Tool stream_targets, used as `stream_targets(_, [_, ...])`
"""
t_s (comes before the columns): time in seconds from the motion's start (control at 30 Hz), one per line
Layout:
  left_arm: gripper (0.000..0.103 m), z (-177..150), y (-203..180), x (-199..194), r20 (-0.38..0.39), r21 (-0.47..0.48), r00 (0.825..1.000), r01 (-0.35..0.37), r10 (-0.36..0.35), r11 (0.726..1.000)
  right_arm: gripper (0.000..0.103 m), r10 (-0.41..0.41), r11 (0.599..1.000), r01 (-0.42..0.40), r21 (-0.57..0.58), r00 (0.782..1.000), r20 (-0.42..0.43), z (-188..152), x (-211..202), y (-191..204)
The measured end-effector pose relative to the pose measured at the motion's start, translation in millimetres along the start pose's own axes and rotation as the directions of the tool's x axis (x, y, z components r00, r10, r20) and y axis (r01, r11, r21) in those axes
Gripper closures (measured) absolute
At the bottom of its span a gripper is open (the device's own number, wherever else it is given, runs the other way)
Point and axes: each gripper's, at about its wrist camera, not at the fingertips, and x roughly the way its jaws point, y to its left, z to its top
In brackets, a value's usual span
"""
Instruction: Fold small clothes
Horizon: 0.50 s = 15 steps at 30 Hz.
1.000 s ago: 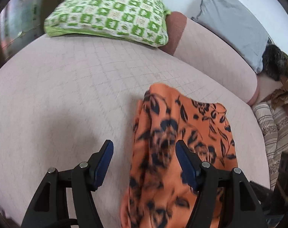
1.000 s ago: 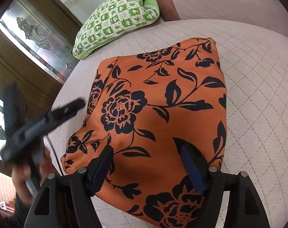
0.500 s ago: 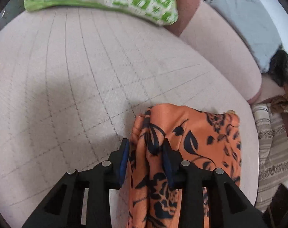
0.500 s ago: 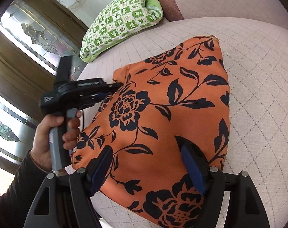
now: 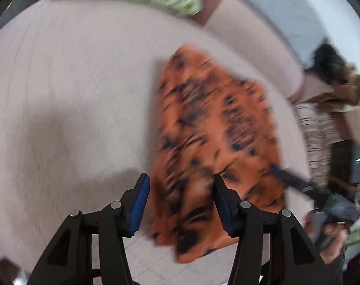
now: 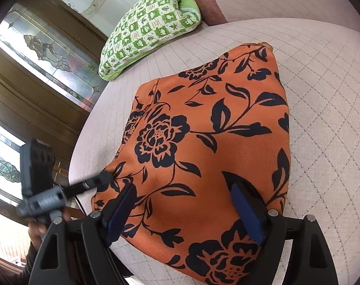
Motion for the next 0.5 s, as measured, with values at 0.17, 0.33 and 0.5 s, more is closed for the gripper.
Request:
stream_targets(0.17, [0.070, -5.4, 4.3, 8.2, -0.009, -0.017, 1.000, 0.008, -0.009, 1.000, 0.019, 0.033, 0.999, -0.033, 0.021, 0.999, -0.013, 2.7, -0.6, -5.5])
stream_targets(0.33, [0.055, 3.9, -18.3, -2.9, 0.038, 0.049, 0.999, 0.021, -0.023, 0.999, 0.019, 0.041, 0.999, -0.041, 0.021, 0.999, -0.015, 4.3, -11.0, -5.9])
stream_targets(0.5, [0.036, 29.9, -22.6, -13.7, 0.133, 0.057, 0.990, 0.043, -0.050, 0.997, 0.019, 0.084, 0.992, -0.097, 0.082, 0.985, 0.150, 9.6, -62.5, -29.0])
